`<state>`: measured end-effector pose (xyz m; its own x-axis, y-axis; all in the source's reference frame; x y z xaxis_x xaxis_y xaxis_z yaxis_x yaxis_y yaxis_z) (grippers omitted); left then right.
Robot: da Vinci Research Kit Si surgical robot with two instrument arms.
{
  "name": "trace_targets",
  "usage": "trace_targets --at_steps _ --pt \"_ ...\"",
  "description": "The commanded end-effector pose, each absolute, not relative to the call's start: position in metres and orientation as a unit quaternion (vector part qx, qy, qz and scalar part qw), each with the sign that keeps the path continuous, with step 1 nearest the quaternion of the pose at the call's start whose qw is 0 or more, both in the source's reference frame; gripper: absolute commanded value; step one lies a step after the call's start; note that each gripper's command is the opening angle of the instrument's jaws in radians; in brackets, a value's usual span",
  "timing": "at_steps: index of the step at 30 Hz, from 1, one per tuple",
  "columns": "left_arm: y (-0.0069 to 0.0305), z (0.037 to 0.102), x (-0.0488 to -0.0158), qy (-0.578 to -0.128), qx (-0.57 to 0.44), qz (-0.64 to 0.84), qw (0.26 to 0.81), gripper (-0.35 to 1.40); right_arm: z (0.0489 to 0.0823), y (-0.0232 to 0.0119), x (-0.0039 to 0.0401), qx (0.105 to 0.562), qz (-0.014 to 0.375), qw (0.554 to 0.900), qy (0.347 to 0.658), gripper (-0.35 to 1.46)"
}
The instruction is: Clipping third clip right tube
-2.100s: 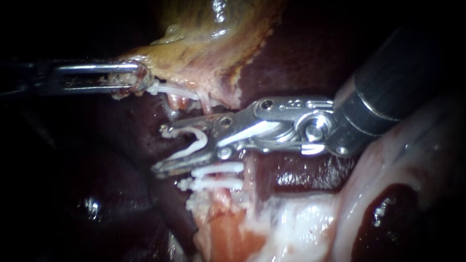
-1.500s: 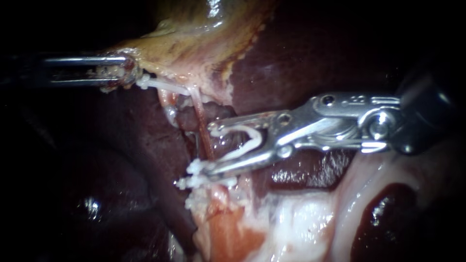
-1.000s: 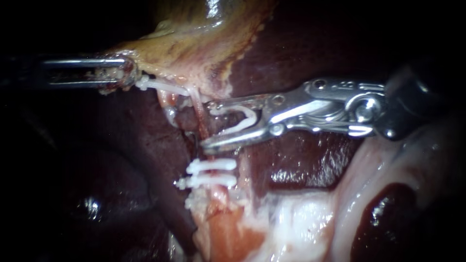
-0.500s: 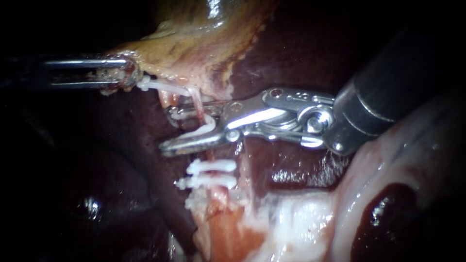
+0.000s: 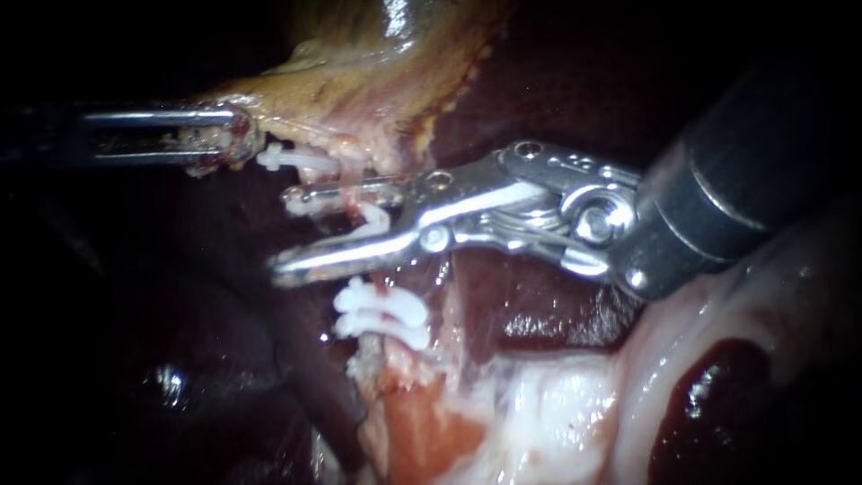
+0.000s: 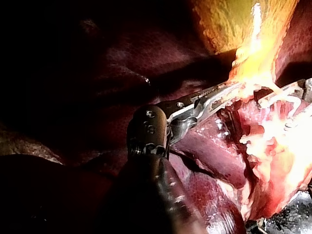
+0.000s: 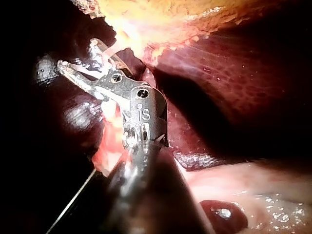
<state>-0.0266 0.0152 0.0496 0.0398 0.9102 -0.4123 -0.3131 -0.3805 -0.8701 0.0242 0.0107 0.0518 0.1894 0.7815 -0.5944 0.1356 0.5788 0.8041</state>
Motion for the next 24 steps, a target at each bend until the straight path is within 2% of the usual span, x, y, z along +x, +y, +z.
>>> trace_targets --at_steps 1,14,17,22,24 --pt "0.0152 0.0496 -0.0266 -0.278 -0.536 0.635 0.482 -0.35 0.0518 0.0107 0.0240 0.392 0.245 0.665 0.586 0.36" --pt "0.0153 0.0496 -0.0267 -0.278 -0.536 0.635 0.482 -0.35 0.0517 0.0108 0.0233 0.411 0.264 0.657 0.574 -0.16" --pt "0.0153 0.0496 -0.0267 -0.278 -0.536 0.635 0.482 -0.35 0.0517 0.0109 0.0232 0.430 0.285 0.649 0.559 -0.35" --pt "0.0153 0.0496 -0.0267 -0.278 -0.536 0.635 0.482 -0.35 0.0515 0.0110 0.0228 0.442 0.298 0.657 0.533 -0.35" --pt "0.0152 0.0497 -0.0268 -0.278 -0.536 0.635 0.482 -0.35 0.0514 0.0111 0.0227 0.442 0.298 0.658 0.532 -0.35"
